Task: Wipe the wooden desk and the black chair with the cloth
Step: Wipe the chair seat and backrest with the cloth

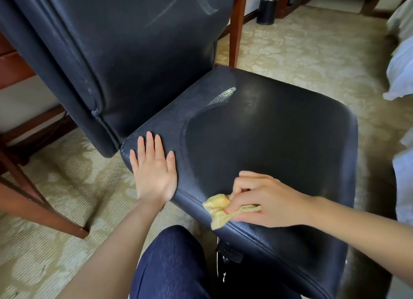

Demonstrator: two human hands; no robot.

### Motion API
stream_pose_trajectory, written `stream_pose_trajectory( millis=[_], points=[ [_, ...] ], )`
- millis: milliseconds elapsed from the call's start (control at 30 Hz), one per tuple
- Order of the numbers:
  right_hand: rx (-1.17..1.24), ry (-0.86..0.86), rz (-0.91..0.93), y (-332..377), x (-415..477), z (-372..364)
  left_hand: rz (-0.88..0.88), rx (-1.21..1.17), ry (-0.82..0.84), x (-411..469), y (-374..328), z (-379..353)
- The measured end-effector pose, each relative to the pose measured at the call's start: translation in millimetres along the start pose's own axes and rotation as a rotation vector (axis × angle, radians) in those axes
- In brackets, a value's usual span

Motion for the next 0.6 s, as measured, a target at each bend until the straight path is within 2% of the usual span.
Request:
stream_pose_trajectory(
  millis=[167,367,600],
  points=[
    [0.041,-0.030,-0.032,-27.5,0.9,15.4,0.008,0.003,-0.001,-1.6,-0.5,-1.1],
    [0.040,-0.204,-0.338,-108.8,17.1,51.1,0.014,0.005,0.003,-2.7,-1.3,-1.1],
    [0.012,-0.402,-0.589,-165.4,55.0,80.1,0.021,0.017,0.001,-3.8,-1.9,-0.7]
  ],
)
Point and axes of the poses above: each hand's wrist, its own x-axis towards the middle knuckle, its own z-axis out of the back of the hand, y = z × x, the point moved 10 cm from there along x, towards the middle knuckle, and after that the axes turned 12 degrees about y, right-handed, at the moved point
